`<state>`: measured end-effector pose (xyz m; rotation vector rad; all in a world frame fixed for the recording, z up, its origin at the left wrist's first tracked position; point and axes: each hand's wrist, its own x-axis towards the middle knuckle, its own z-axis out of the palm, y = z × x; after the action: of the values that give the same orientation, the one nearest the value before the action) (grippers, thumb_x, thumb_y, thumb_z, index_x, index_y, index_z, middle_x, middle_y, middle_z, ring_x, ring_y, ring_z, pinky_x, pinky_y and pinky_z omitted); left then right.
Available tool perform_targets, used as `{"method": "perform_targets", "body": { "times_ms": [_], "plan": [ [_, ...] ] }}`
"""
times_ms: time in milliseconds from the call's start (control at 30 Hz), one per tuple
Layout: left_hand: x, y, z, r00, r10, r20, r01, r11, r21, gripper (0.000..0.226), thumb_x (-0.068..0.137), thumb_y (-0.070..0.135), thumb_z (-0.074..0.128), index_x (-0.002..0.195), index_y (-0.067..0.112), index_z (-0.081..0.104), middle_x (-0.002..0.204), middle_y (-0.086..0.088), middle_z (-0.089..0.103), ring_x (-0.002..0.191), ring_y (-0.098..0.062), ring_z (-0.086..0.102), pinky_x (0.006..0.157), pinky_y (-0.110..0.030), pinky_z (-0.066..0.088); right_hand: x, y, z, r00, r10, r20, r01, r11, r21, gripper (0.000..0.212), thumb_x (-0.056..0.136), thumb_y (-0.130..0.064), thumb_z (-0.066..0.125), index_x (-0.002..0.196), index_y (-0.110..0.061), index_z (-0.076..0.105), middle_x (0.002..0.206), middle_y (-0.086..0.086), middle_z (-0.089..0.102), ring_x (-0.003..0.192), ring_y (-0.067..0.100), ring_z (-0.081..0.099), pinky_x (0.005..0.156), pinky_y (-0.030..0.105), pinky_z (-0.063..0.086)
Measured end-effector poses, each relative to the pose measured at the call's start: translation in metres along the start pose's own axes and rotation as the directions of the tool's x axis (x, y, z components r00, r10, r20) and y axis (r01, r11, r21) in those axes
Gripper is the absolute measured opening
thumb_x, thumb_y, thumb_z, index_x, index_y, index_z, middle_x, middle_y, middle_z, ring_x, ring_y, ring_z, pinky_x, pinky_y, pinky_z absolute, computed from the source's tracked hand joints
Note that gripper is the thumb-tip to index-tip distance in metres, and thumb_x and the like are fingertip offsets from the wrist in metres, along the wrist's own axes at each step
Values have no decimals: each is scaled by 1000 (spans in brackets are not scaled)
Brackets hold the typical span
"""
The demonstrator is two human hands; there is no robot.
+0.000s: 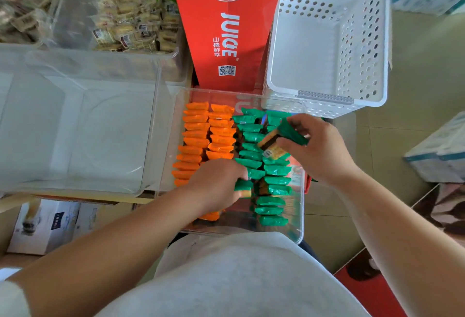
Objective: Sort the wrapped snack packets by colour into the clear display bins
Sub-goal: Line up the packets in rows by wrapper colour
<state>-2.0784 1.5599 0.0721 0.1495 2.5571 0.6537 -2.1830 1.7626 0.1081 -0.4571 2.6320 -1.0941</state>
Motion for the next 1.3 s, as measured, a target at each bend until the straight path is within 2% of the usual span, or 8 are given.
{"method": "perform_targets", "body": {
  "times_ms": [133, 333, 467, 633, 767, 900, 1033, 1300],
  "plan": [
    [16, 1, 15, 996, 93, -9, -90, 979, 184, 28, 92, 31, 67, 118, 21, 67, 114, -1, 64, 108, -24, 57, 84, -40, 51, -25, 13, -2, 999, 36, -4, -36, 999, 13, 27, 80, -21, 81, 105, -21, 71, 86, -21, 66, 77, -3, 58, 70, 9, 40],
    [28, 2, 31, 974, 220, -51, -184, 905, 384, 35, 74, 37, 85, 87, 15, 61, 84, -1, 54, 73, -25, 59, 56, -32, 33, -51, 15, 3, 1000, 13, 15, -13, 1000, -19, 33, 80, -25, 82, 111, -23, 70, 88, -18, 64, 74, -5, 57, 70, 11, 43],
    [30, -7, 39, 969, 200, -142, -118, 887, 446, 44, 58, 52, 91, 73, 19, 66, 68, 2, 53, 74, -24, 55, 68, -38, 40, -62, 9, 6, 998, -17, 61, 18, 1000, -8, 26, 78, -16, 81, 102, -19, 72, 84, -19, 61, 76, -7, 57, 68, 5, 40],
    [19, -13, 27, 956, 239, -168, -156, 904, 398, 44, 60, 44, 91, 62, 17, 56, 67, 1, 46, 75, -26, 50, 69, -39, 39, -65, -5, 18, 979, -88, 183, 96, 995, -35, 25, 73, -31, 72, 93, -16, 71, 78, -9, 62, 70, 9, 53, 63, 19, 46],
    [0, -36, 16, 945, 209, -250, -134, 949, 287, 40, 61, 36, 91, 78, 16, 61, 85, 0, 54, 85, -25, 50, 72, -38, 42, -57, -13, 35, 915, -85, 393, 161, 973, -165, 26, 75, -26, 75, 98, -14, 74, 86, 0, 68, 75, 19, 61, 69, 38, 53],
    [-13, -51, 9, 959, 120, -257, -65, 975, 214, 47, 64, 41, 88, 102, 18, 71, 101, 1, 59, 97, -26, 52, 81, -42, 47, -45, -14, 64, 845, -20, 534, 280, 867, -411, 30, 89, -37, 65, 113, -19, 68, 104, 2, 62, 97, 27, 61, 79, 41, 54],
    [-15, -54, 10, 971, 100, -215, -54, 976, 212, 50, 69, 43, 85, 110, 19, 70, 111, 0, 59, 102, -26, 52, 86, -46, 48, -41, -4, 87, 865, -59, 498, 396, 691, -605, 23, 88, -40, 69, 101, -21, 66, 98, -1, 62, 98, 24, 54, 82, 37, 46],
    [4, -31, 3, 952, 8, -305, -20, 999, -36, 52, 86, 33, 75, 130, 12, 59, 124, -6, 58, 112, -25, 54, 92, -36, 47, -50, 9, 74, 870, -195, 453, 424, 763, -487, 44, 81, -69, 56, 88, -28, 69, 89, -4, 58, 90, 23, 52, 80, 39, 41]
  ]
}}
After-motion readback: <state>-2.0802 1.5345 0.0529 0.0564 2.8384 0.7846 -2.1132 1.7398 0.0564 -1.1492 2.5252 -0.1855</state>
